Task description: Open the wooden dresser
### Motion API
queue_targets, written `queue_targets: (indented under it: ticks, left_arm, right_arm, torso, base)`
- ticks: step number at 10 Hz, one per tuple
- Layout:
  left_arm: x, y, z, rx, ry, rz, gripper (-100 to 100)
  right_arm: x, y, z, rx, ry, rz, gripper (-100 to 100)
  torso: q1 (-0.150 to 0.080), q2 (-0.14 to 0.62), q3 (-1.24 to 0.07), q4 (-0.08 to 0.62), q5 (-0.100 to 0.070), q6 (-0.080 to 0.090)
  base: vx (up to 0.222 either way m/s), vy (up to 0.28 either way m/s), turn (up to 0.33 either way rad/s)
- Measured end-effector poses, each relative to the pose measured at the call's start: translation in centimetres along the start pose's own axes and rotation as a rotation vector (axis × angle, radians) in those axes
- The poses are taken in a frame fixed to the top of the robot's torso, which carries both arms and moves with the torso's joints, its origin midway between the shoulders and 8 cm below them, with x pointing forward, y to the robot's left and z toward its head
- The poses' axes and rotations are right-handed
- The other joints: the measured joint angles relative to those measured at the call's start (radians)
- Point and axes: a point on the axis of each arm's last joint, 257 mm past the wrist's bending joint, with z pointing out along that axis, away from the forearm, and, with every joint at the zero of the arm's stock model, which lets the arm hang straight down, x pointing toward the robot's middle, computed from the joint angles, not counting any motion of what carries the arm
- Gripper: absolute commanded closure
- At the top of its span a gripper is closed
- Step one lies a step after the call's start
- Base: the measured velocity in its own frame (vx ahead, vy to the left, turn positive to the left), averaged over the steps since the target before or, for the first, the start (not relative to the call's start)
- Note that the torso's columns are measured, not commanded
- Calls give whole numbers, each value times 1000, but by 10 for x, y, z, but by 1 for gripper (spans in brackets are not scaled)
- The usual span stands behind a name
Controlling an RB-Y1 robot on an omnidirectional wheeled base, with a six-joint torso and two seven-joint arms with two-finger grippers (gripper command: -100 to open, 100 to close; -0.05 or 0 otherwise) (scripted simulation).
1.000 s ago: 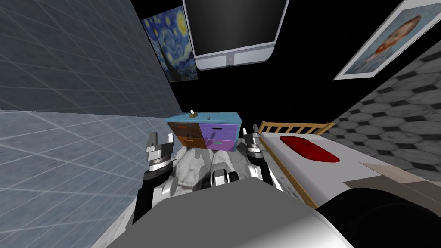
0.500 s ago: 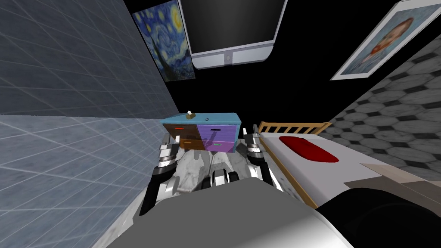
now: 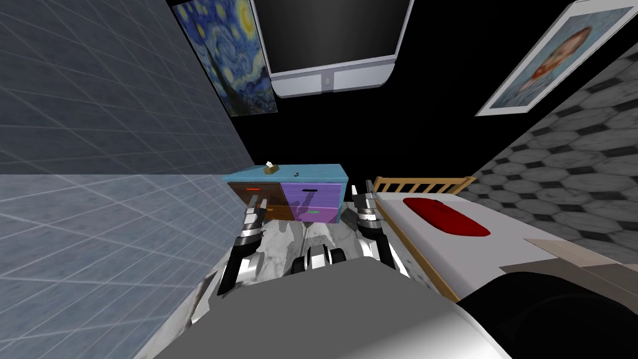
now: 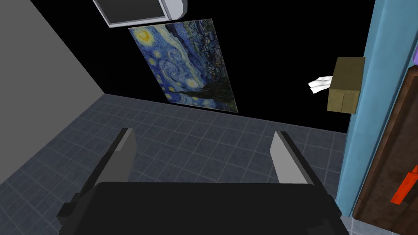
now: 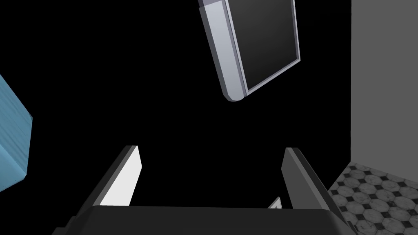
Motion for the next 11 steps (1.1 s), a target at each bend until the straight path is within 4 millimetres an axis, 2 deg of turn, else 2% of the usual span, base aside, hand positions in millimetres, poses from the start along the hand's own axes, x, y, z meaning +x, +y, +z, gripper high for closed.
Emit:
queue_targets:
  ticks: [2,7,11]
  left_arm:
    - [7,23,-1,-44,2,-6,-100]
    - [24,65,-6,-141,10,-20,-100]
    - [43,110,-14,-232,45,-13,-100]
  right_arm:
    - [0,0,0,0,0,0,0]
    - [0,0,0,0,0,0,0]
    - [0,0,0,0,0,0,0]
  torso:
    - [0,0,0,0,0,0]
    - [0,0,0,0,0,0]
    - [-1,-2,-1,-1,0,0]
  base:
    - [76,-14,-43]
    - [74,-18,-42]
    - [92,-15,-51]
